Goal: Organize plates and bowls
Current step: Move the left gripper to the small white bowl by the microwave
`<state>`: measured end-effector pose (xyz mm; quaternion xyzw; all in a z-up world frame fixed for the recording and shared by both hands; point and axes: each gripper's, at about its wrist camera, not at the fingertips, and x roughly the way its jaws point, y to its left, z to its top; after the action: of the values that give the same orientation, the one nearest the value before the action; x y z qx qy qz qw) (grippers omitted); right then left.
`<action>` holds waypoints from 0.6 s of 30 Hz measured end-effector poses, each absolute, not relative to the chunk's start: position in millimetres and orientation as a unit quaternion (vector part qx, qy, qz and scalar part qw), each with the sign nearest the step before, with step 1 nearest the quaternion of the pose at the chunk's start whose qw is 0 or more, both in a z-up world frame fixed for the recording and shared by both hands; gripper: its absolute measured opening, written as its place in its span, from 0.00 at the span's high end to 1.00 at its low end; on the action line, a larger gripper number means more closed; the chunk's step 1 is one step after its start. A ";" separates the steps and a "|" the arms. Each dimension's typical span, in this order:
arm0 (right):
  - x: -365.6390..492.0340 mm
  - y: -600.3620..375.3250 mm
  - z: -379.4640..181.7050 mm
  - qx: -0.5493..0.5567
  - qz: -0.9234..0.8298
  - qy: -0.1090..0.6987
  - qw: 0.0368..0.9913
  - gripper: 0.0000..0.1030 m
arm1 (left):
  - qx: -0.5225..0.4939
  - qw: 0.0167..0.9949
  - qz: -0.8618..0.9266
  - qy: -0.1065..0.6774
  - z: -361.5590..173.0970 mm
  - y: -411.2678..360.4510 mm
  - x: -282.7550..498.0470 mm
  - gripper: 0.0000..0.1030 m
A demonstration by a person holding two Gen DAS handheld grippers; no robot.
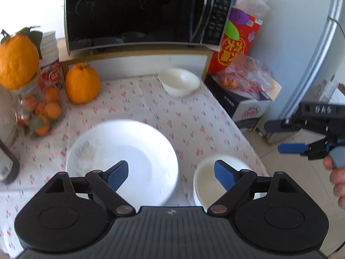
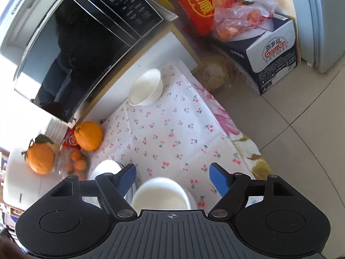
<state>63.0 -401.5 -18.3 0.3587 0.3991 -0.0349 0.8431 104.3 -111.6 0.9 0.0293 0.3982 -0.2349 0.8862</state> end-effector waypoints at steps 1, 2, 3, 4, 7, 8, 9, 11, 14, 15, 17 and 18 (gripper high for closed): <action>70.5 -400.1 -16.5 0.357 -0.036 0.400 0.843 0.26 | 0.026 0.887 -0.233 0.397 4.6 -112.9 112.0 0.15; 77.7 -398.4 -15.1 0.355 -0.036 0.401 0.844 0.26 | 0.023 0.889 -0.231 0.396 7.2 -114.0 118.3 0.13; 85.8 -397.0 -13.5 0.354 -0.035 0.401 0.844 0.26 | 0.021 0.890 -0.228 0.394 9.9 -115.6 126.0 0.12; 94.3 -395.6 -12.0 0.354 -0.035 0.399 0.845 0.26 | 0.019 0.891 -0.225 0.393 12.2 -117.3 133.7 0.11; 119.6 -393.2 -9.1 0.358 -0.032 0.394 0.846 0.26 | 0.020 0.894 -0.214 0.393 16.6 -122.6 158.6 0.10; 129.0 -393.0 -9.3 0.361 -0.032 0.393 0.845 0.26 | 0.020 0.895 -0.210 0.393 17.7 -124.3 167.2 0.09; 138.6 -393.4 -10.2 0.366 -0.032 0.392 0.843 0.26 | 0.020 0.896 -0.207 0.393 18.0 -125.8 175.1 0.07; 158.1 -395.7 -13.7 0.382 -0.028 0.390 0.837 0.26 | 0.023 0.896 -0.199 0.395 17.5 -130.5 192.8 0.07; 186.3 -404.9 -24.8 0.436 -0.013 0.384 0.814 0.26 | 0.047 0.893 -0.193 0.404 13.2 -141.7 219.7 0.05; 195.0 -408.5 -29.6 0.456 -0.009 0.380 0.805 0.26 | 0.055 0.892 -0.191 0.406 11.4 -145.8 228.6 0.05; 210.6 -413.6 -36.6 0.479 -0.003 0.372 0.795 0.26 | 0.058 0.889 -0.187 0.413 5.1 -152.0 246.5 0.04; 217.8 -415.4 -40.2 0.484 -0.004 0.369 0.794 0.26 | 0.052 0.889 -0.184 0.416 1.4 -154.3 254.6 0.04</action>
<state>217.8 -415.4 -40.2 0.4839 0.3687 -0.0040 0.7937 254.6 -154.3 1.4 0.0524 0.4162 -0.1844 0.8889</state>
